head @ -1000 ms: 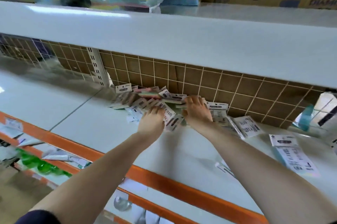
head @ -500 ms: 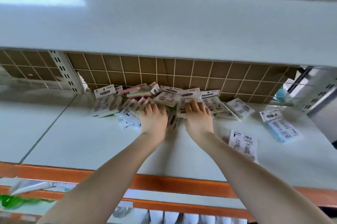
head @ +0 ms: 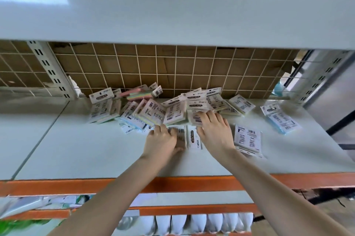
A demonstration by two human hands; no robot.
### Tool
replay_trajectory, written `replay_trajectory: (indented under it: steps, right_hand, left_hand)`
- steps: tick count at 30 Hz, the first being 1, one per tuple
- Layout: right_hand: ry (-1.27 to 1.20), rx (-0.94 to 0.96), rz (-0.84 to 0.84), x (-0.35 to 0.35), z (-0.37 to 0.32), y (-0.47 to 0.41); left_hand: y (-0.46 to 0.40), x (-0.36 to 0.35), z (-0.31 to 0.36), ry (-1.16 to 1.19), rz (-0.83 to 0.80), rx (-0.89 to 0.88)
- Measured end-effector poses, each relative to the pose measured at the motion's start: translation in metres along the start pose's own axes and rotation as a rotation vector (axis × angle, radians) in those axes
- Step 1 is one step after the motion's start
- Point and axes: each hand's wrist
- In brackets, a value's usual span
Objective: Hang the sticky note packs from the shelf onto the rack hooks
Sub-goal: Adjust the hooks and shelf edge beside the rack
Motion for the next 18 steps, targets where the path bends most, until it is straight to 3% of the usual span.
replay_trajectory:
  steps: [4,7,9,12,14,18]
  right_hand:
    - [-0.338,-0.271,0.166,0.019,0.004,0.005]
    - [-0.720,-0.521,0.270,0.033,0.023,0.001]
    - [-1.035,-0.728,0.352,0.042,0.038,0.000]
    - [-1.634,-1.037,0.464,0.048,0.051,0.011]
    - [-1.892,-1.089,0.483,0.050,0.054,0.021]
    - [-2.002,-1.080,0.435,0.054,0.060,0.040]
  left_hand:
    - [0.007,0.013,-0.007,-0.047,0.177,-0.173]
    - [0.010,0.009,-0.018,0.132,0.424,-0.237]
    - [0.012,0.009,-0.021,0.263,0.427,-0.229]
    - [0.012,0.015,-0.016,0.570,0.302,0.049]
    - [0.006,0.017,-0.010,0.854,0.147,0.281]
    - [0.002,0.025,0.008,1.584,-0.164,0.563]
Point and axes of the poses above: each hand's wrist, its own y-axis away from the middle knuckle, its own x-axis out of the back of the hand, z = x × y, and after that the axes turned 14 degrees about x, right-handed
